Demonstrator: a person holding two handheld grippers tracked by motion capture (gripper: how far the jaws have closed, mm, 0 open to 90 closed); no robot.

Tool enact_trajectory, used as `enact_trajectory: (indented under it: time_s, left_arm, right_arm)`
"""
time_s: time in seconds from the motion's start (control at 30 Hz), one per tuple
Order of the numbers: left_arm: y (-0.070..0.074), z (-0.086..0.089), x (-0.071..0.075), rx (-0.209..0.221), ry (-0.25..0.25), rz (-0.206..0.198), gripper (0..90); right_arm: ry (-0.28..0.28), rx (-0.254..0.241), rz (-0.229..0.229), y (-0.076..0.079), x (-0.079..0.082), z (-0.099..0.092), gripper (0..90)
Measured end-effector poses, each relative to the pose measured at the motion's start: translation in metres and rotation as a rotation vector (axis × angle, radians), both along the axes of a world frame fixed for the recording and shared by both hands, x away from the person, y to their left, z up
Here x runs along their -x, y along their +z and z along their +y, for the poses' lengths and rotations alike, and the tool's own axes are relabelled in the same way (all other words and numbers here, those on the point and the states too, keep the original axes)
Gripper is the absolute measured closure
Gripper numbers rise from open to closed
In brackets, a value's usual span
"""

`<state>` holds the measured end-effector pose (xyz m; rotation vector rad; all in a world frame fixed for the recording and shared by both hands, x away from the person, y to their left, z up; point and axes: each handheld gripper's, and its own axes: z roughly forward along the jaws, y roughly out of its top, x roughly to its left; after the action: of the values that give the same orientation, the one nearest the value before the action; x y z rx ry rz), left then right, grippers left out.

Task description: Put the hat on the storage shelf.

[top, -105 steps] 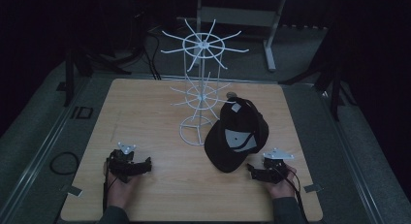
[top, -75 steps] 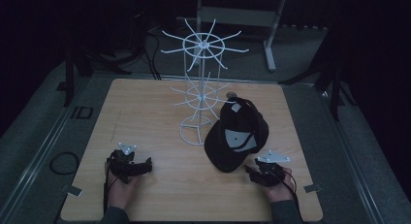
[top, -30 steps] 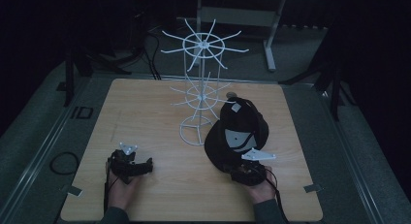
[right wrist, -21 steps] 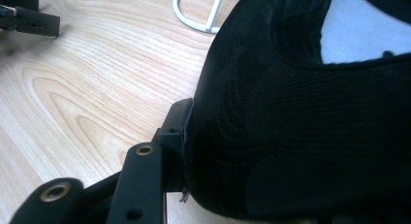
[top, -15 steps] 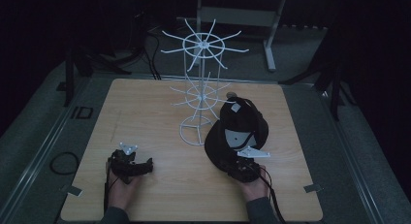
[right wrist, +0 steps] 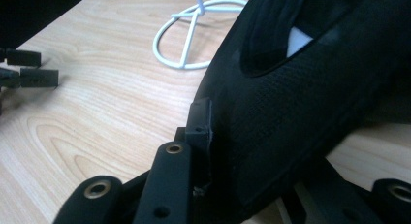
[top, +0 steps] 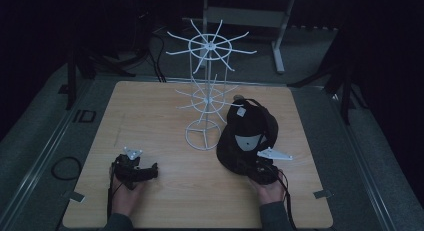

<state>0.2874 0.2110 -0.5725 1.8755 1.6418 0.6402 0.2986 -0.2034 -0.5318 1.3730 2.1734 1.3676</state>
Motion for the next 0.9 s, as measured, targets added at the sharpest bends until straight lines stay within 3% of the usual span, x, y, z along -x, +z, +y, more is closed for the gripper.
enact_trajectory:
  time_s: [0.57,0.9]
  left_arm:
    - [0.000,0.000,0.000,-0.001,-0.001,0.000,0.2]
    - [0.000,0.000,0.000,-0.001,-0.001,0.001,0.2]
  right_arm:
    - [-0.073,-0.019,-0.044,0.013,-0.004,-0.017,86.2]
    - [-0.095,-0.001,-0.059,0.017,-0.006,-0.021,86.4]
